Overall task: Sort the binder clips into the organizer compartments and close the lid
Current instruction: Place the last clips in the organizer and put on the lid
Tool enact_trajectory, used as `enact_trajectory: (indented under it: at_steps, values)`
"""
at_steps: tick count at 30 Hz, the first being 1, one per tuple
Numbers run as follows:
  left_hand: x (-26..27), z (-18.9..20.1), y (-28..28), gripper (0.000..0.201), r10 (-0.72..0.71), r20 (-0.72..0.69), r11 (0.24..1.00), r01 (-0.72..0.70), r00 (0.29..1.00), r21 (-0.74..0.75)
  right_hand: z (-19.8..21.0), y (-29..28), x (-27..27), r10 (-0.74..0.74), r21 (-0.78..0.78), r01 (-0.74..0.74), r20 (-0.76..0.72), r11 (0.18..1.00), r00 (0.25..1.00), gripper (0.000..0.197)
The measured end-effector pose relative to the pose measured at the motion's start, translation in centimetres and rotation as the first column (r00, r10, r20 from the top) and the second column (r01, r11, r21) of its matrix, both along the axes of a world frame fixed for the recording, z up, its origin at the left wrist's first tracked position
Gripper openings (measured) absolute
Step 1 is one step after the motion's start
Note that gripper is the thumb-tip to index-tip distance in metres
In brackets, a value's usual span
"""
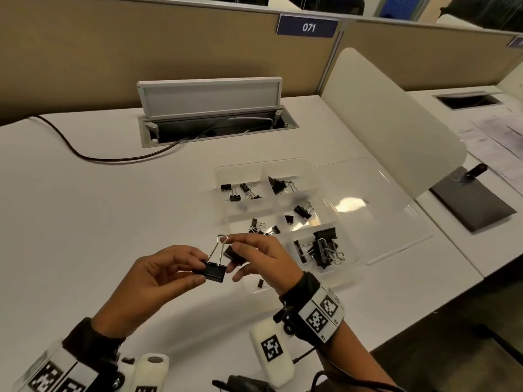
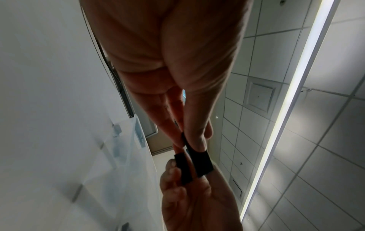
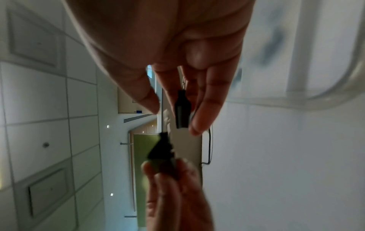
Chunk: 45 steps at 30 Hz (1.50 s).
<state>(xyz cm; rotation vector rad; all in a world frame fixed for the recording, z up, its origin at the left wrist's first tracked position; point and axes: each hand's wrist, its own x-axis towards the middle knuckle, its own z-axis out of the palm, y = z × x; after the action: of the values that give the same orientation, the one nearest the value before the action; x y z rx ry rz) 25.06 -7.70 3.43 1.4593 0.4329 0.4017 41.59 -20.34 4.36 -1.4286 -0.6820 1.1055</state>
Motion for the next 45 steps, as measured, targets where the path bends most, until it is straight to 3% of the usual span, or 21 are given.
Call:
enact_trajectory:
  at_steps: [2, 7, 11, 14, 18, 23, 29, 34, 40, 45]
  values:
    - [1.0, -0.3, -0.4, 0.021, -0.030, -0.001, 1.000, 0.030, 1.000, -0.008, 0.2, -0.2, 0.7, 0.013, 0.006, -0.013, -0.026, 1.000, 1.000, 0.022]
    - [3.6, -0.5, -1.7, 0.014, -0.028, -0.010, 1.000, 0.028, 1.000, -0.014, 0.1, -1.0, 3.5, 0.018, -0.044, -0.010, 0.174, 0.999, 0.985, 0.023]
    - [5.3, -0.5, -2.4, 0.029, 0.011, -0.019, 1.000, -0.010, 1.000, 0.005, 0.8, -1.9, 6.9, 0.045, -0.095, -0.031, 0.152, 0.995, 0.987, 0.020]
    - [6.2, -0.8, -2.4, 0.034, 0.065, -0.051, 0.998, -0.064, 0.997, 0.014, 2.0, -2.5, 10.7, -0.090, -0.102, 0.105, 0.146, 0.989, 0.985, 0.020]
    - [6.6, -2.1, -1.9, 0.047, 0.125, -0.176, 0.992, -0.120, 0.976, 0.040, 3.0, -2.2, 16.7, -0.328, -0.128, 0.355, 0.194, 0.926, 0.925, 0.027]
    - [6.9, -3.7, -1.9, 0.071, 0.118, -0.266, 0.990, -0.136, 0.957, -0.048, 1.7, 0.3, 21.0, -0.379, -0.229, 0.444, 0.279, 0.866, 0.882, 0.025]
    - [7.2, -5.0, -2.1, 0.098, 0.073, -0.321, 0.985, -0.119, 0.944, -0.126, -0.6, 3.3, 22.2, -0.296, -0.358, 0.424, 0.360, 0.832, 0.885, 0.026]
    - [7.2, -5.5, -1.8, 0.100, 0.055, -0.313, 0.983, -0.107, 0.948, -0.151, -1.3, 3.7, 22.7, -0.217, -0.411, 0.377, 0.385, 0.830, 0.897, 0.022]
    - [7.1, -6.0, -1.7, 0.087, 0.006, -0.324, 0.981, -0.068, 0.946, -0.181, 0.1, 1.0, 23.0, -0.161, -0.365, 0.407, 0.548, 0.837, 0.821, 0.024]
    - [7.1, -6.2, -1.8, 0.090, -0.021, -0.328, 0.979, -0.047, 0.945, -0.198, 0.3, -1.1, 21.3, 0.052, -0.438, 0.236, 0.551, 0.867, 0.833, 0.027]
